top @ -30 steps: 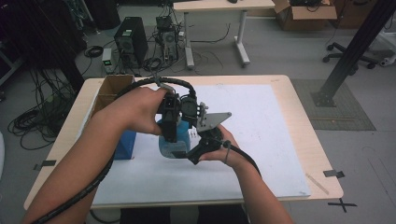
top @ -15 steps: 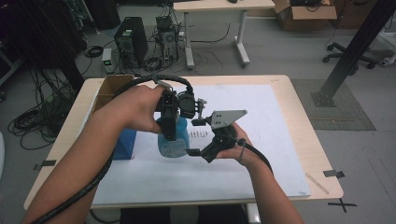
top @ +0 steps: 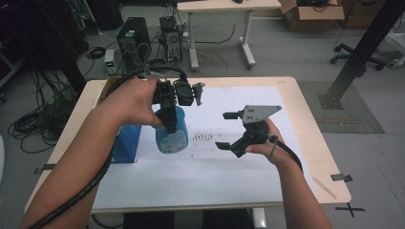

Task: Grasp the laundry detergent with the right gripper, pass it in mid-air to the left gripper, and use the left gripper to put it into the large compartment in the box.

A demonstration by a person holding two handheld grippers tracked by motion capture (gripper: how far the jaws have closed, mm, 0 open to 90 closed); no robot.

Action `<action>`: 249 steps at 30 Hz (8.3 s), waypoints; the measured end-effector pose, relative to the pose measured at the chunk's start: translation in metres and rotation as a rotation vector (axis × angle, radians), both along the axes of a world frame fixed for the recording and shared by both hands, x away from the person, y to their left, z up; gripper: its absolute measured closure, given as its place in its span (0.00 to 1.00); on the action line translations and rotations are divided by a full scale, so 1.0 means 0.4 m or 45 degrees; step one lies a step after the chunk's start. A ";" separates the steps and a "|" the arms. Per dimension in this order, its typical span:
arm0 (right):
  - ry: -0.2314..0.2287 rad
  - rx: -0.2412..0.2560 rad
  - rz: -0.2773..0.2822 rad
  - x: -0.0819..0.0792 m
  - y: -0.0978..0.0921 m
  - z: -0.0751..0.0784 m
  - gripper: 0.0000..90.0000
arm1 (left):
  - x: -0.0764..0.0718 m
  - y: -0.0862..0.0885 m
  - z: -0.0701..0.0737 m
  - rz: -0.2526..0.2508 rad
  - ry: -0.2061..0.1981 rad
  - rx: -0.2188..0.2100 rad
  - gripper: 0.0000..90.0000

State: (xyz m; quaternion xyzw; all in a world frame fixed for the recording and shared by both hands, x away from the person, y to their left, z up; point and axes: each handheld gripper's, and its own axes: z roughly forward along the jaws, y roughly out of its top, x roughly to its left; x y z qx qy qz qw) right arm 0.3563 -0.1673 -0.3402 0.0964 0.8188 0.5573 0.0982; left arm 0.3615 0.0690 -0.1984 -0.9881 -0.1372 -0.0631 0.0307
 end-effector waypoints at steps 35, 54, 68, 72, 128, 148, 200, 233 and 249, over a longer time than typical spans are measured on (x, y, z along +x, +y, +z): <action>0.007 -0.089 -0.120 0.030 -0.113 0.055 0.00 | 0.066 0.151 0.194 0.542 -0.062 -0.004 0.42; 0.015 -0.097 -0.148 0.046 -0.143 0.058 0.00 | 0.132 0.290 0.271 0.908 -0.037 -0.054 0.42; 0.009 -0.301 -0.109 0.080 -0.138 0.142 0.01 | 0.159 0.388 0.270 1.101 -0.013 -0.061 0.42; 0.027 -0.404 -0.103 0.096 -0.133 0.187 0.01 | 0.162 0.406 0.269 1.139 -0.013 -0.064 0.42; 0.145 -0.965 0.068 0.140 -0.051 0.312 0.03 | 0.192 0.495 0.022 1.483 0.094 -0.091 0.42; 0.145 -0.963 0.062 0.144 -0.063 0.312 0.03 | 0.196 0.479 -0.091 1.498 0.073 -0.077 0.42; 0.174 -0.986 0.086 0.151 -0.056 0.272 0.03 | 0.198 0.493 -0.220 1.499 0.112 -0.059 0.42; 0.190 -0.976 0.076 0.152 -0.070 0.254 0.03 | 0.200 0.495 -0.236 1.482 0.104 -0.068 0.41; 0.192 -0.967 0.075 0.153 -0.071 0.249 0.03 | 0.193 0.491 -0.216 1.487 0.072 -0.073 0.35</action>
